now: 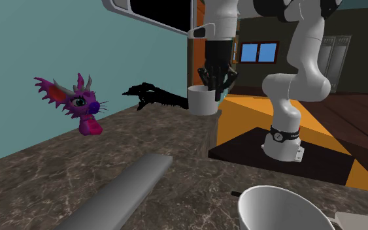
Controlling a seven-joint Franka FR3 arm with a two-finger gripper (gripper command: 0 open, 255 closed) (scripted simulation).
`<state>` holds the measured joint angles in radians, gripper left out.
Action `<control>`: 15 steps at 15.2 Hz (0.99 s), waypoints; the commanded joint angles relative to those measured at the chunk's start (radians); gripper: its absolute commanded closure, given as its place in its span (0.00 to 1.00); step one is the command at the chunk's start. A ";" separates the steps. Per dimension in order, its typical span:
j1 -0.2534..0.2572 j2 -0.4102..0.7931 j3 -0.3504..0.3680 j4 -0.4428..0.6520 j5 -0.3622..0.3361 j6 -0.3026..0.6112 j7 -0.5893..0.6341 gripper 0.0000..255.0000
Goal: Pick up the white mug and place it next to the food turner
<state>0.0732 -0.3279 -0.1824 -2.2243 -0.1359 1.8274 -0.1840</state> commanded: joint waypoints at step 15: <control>0.169 0.108 0.252 0.107 0.112 -0.024 0.375 1.00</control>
<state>0.2332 -0.2335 0.0563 -2.1304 -0.0286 1.8033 0.1692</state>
